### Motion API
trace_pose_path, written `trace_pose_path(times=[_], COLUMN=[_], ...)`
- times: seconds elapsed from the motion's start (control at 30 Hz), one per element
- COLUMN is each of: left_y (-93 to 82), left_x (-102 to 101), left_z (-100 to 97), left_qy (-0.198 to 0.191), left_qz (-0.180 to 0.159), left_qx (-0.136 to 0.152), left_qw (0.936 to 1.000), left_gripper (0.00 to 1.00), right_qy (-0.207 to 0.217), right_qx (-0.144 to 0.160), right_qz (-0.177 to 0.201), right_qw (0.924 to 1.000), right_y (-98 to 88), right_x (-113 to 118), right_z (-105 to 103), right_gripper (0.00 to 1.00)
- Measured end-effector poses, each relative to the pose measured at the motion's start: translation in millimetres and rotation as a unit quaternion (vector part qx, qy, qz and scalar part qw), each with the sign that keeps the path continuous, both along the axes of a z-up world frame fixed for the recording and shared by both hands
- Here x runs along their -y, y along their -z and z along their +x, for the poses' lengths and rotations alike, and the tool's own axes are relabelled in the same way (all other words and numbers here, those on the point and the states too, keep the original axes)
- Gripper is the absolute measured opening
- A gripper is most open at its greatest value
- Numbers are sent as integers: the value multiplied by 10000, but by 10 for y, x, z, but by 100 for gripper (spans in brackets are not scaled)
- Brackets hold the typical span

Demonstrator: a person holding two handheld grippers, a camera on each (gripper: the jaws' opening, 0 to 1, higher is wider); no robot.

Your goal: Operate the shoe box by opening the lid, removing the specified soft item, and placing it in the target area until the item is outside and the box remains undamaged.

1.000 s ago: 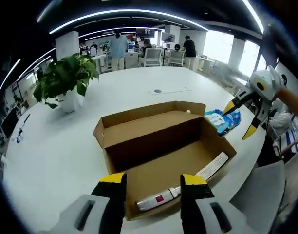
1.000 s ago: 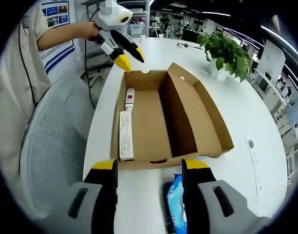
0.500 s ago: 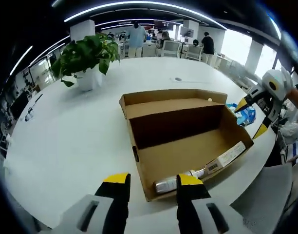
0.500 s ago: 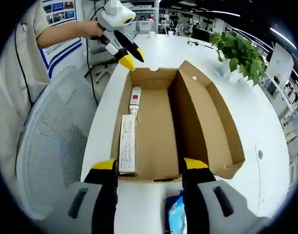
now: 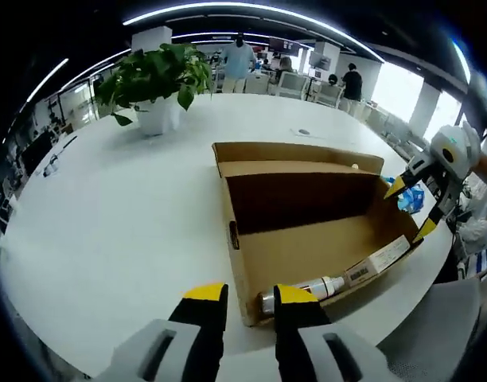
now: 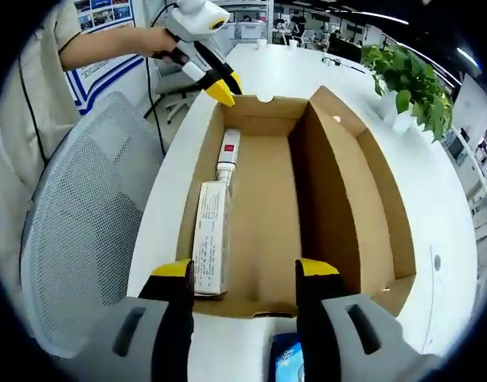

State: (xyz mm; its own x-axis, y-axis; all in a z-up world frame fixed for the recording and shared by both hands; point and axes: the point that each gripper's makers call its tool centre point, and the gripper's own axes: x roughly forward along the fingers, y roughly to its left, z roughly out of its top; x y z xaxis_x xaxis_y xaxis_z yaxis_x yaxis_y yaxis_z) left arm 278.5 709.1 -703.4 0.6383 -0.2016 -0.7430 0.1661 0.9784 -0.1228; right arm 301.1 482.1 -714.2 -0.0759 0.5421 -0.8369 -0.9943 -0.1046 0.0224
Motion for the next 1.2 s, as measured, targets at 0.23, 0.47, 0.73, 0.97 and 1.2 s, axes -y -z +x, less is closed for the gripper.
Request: trace_pose_path(times=[0.23,0.47,0.73,0.97,1.2], left_y=[62,75,65,63,62], left_x=[25,-23,-39,-44,-44], left_z=[-10,4,10,14,18], left_qy=[-202,-309,-586,-656,-656], left_qz=[-222,-173,-380,-379,-381], left_qx=[173,328,546,591,582], left_qw=[9994,9988,9961,9954,9954], left_gripper=[14,9,7,7,7], right_qy=[-154,-109,-50,-99,-131], right_qx=[-154,-270,-213,-342,-339], right_qz=[-104,-75,-46,-25,-120], right_qw=[9997,9995,9997,9994,9993], right_y=[120,153,139,129,210], right_x=[-31,-77,-59,-61,-54], right_z=[-55,-58,-20,-79,-119], right_gripper=[46,46,42,41,33])
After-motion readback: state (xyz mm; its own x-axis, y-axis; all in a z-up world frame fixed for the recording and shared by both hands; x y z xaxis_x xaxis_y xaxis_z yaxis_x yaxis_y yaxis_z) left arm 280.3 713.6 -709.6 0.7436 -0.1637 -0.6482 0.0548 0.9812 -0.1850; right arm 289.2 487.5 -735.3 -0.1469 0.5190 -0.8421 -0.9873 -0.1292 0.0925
